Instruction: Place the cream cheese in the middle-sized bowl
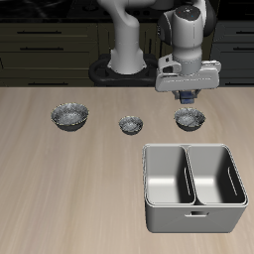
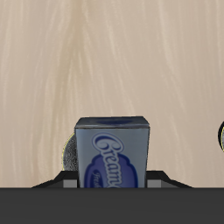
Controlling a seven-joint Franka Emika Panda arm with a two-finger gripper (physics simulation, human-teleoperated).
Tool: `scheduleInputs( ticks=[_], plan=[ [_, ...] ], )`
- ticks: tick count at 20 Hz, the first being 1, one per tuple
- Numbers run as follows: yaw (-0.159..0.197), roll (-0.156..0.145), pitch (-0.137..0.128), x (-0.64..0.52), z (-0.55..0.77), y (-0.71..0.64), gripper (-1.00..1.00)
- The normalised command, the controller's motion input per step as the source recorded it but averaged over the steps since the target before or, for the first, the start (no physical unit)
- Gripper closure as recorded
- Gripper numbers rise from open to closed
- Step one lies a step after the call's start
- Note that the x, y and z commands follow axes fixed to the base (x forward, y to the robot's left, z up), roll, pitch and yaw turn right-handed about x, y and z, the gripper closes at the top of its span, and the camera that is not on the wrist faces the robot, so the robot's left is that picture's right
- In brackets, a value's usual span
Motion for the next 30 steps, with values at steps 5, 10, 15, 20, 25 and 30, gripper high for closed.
scheduleInputs(
  ticks=[5, 10, 15, 20, 25, 30],
  plan=[
    [0.003, 0.047, 0.021, -0.04, -0.16, 0.29, 1.0],
    [0.002, -0.023, 0.041, 0.13, -0.23, -0.11, 1.0],
    [-0.008, -0.011, 0.056, 0.1, -0.38, -0.08, 1.0],
    [0.004, 0.023, 0.081, 0.0, -0.47, 0.08, 1.0],
    [0.009, 0.102, 0.058, -0.17, -0.3, 0.23, -1.0],
    [0.028, 0.124, 0.038, -0.16, -0.16, 0.21, -1.0]
  ],
)
